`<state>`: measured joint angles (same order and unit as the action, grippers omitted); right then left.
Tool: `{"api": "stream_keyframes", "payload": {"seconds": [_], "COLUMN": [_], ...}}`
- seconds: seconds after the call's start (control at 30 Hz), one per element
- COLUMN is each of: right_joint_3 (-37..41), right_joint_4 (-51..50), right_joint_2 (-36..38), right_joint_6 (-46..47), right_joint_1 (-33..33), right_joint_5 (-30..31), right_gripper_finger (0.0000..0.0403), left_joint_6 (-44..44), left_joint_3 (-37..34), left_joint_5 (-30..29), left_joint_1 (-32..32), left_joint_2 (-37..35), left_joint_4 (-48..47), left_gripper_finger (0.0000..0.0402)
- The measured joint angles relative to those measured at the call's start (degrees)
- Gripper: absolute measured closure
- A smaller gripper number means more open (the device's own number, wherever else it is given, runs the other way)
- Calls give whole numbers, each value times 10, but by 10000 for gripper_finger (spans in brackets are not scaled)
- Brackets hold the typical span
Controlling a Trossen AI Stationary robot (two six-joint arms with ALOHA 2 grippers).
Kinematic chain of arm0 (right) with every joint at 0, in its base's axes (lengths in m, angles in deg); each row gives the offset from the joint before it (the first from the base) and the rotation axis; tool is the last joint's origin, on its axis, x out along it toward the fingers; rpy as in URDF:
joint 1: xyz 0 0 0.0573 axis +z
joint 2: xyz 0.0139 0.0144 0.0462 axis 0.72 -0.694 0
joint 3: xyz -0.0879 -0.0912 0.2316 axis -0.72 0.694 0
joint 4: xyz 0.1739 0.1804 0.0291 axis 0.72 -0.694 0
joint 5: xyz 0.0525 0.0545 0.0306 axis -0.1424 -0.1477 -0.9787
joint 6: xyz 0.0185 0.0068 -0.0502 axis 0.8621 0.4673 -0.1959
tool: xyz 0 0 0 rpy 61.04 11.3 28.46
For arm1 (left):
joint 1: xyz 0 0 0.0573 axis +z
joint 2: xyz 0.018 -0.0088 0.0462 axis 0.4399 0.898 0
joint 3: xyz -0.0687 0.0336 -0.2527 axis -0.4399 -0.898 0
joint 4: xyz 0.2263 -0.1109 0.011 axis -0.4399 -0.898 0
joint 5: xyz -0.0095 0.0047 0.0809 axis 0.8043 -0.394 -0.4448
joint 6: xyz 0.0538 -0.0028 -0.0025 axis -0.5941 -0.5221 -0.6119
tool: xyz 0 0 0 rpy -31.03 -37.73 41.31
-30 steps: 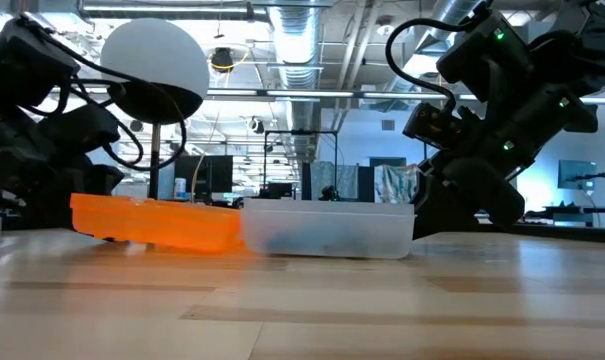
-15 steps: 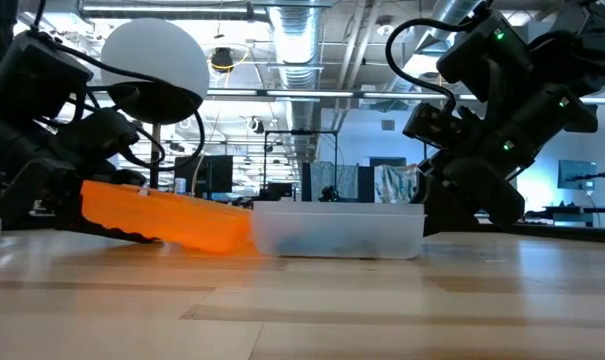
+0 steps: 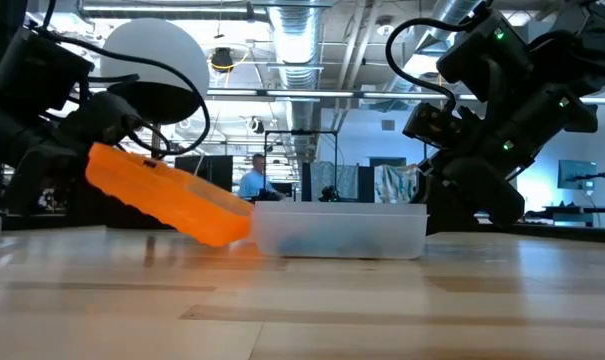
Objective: Pick & place school supplies into a supply box
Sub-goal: Close the orange supply box
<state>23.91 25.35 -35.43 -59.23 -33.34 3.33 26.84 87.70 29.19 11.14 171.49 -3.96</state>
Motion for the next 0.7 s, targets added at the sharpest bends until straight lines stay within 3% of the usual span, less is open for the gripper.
{"api": "stream_keyframes", "payload": {"seconds": [0.47, 0.7], "right_joint_3": [0, 0], "right_joint_4": [0, 0], "right_joint_2": [0, 0], "right_joint_6": [0, 0], "right_joint_1": [0, 0], "right_joint_5": [0, 0], "right_gripper_finger": [269, 269], "left_joint_6": [-61, -112], "left_joint_3": [3, 54], "left_joint_5": [-5, 23], "left_joint_1": [0, 10], "left_joint_2": [-2, -2], "left_joint_4": [82, 80], "left_gripper_finger": [244, 244]}}
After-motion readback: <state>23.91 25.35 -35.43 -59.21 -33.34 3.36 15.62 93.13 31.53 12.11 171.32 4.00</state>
